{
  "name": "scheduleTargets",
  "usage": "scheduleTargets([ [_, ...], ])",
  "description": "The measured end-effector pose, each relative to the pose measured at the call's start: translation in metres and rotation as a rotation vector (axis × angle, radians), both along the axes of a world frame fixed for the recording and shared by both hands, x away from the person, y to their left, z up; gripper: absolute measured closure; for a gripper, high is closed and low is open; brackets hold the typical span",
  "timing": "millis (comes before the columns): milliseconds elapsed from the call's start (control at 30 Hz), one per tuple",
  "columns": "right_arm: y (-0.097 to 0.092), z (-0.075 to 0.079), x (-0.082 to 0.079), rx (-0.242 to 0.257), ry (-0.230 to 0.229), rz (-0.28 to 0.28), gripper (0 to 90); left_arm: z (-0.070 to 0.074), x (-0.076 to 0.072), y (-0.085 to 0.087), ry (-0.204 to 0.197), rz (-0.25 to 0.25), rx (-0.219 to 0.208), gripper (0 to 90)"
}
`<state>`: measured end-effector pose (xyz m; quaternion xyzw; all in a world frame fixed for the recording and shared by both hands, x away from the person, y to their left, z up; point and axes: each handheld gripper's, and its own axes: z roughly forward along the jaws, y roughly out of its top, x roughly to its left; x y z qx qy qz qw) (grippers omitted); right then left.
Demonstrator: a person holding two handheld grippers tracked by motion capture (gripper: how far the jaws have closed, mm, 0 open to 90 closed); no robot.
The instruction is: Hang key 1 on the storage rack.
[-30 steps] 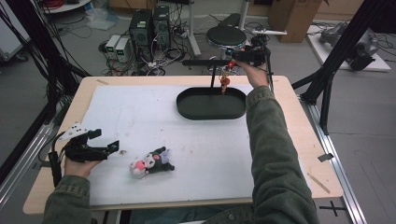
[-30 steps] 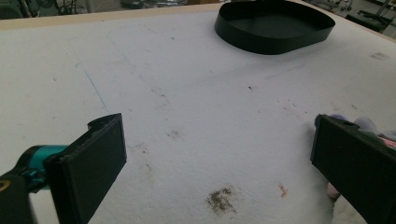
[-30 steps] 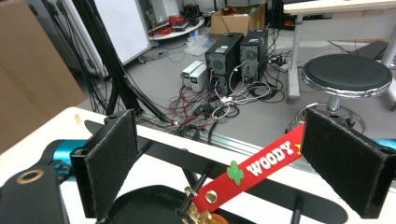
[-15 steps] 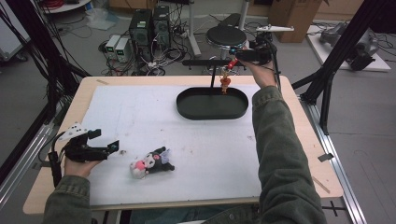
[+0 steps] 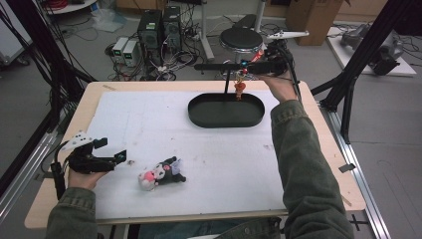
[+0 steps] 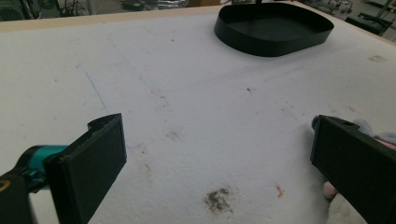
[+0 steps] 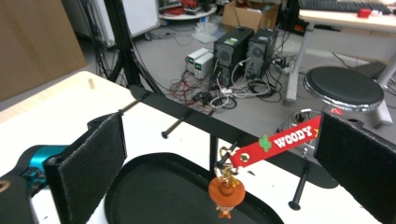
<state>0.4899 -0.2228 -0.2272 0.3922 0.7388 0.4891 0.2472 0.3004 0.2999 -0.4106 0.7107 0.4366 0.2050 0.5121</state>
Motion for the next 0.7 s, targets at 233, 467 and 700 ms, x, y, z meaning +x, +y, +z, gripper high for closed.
scheduleTargets([
  [233, -0.004, -0.001, -0.019, -0.003, 0.002, 0.026, 0.5, 0.001, -0.001, 0.0, -0.002, -0.002, -0.005, 3.9],
  [467, -0.016, -0.011, -0.034, -0.038, 0.024, 0.018, 0.5, 0.001, -0.001, 0.0, -0.002, 0.001, 0.0, 3.9],
  [700, -0.032, -0.017, -0.053, -0.002, 0.019, 0.017, 0.5, 0.001, -0.002, -0.001, 0.001, -0.003, -0.003, 3.9],
])
